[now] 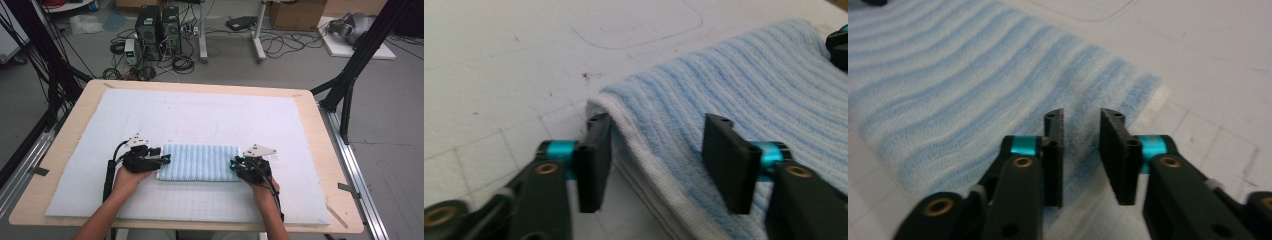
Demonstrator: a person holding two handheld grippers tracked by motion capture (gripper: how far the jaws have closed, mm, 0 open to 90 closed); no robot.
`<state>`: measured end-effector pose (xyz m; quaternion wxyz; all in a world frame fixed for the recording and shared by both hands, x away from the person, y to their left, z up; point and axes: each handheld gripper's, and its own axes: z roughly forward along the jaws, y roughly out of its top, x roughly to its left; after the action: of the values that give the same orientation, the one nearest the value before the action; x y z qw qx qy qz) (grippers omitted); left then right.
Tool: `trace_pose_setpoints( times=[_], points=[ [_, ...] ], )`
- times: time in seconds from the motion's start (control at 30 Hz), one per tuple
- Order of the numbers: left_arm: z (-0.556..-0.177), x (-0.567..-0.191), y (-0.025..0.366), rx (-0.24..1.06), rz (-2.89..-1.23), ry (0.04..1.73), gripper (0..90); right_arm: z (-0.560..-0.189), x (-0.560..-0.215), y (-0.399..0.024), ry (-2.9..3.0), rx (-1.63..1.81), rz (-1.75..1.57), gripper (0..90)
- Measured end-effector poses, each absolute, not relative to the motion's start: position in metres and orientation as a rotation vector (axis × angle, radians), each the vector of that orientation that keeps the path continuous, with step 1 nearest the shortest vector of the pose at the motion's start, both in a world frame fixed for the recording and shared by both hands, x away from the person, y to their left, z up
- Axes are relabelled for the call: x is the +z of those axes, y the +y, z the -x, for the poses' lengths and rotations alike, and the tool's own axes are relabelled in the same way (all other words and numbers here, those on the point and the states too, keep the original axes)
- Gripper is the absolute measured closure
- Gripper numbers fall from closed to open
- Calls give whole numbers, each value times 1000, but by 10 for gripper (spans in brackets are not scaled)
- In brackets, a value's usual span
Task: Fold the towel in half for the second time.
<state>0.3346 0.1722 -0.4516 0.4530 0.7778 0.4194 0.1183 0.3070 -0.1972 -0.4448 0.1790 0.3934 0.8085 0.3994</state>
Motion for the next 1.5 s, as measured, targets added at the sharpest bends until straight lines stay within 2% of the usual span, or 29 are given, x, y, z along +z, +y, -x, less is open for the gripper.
trace_pose_setpoints(
  times=[0.03,0.1,0.2,0.37,0.43,0.57,0.73,0.8,0.9,1.0,1.23,1.5],
  points=[
    [-336,-451,168,313,-1945,1026,578,-308,-446,-195,2278,1116,-1118,734],
    [-339,-450,163,385,-1965,1009,600,-311,-447,-193,2238,1083,-1127,654],
    [-344,-451,163,400,-1946,1064,519,-315,-449,-192,2193,1071,-1153,582],
    [-340,-449,170,401,-1903,1046,511,-310,-445,-200,2154,1116,-1186,454],
    [-338,-449,177,360,-1841,1019,507,-305,-440,-207,2145,1177,-1172,417],
    [-330,-444,189,351,-1771,928,445,-294,-430,-222,2119,1214,-1124,335],
    [-322,-440,204,316,-1702,850,250,-280,-420,-238,2078,1215,-1112,265],
    [-320,-438,208,344,-1695,858,177,-278,-414,-243,2060,1228,-1104,203],
    [-317,-434,211,366,-1682,851,165,-273,-411,-248,2061,1234,-1084,188],
    [-312,-431,215,376,-1655,826,165,-268,-411,-251,2055,1236,-1081,121],
    [-313,-433,227,409,-1644,898,166,-262,-408,-261,2017,1233,-1105,121],
    [-308,-429,233,443,-1629,880,168,-262,-409,-262,2009,1225,-1136,121]
  ],
)
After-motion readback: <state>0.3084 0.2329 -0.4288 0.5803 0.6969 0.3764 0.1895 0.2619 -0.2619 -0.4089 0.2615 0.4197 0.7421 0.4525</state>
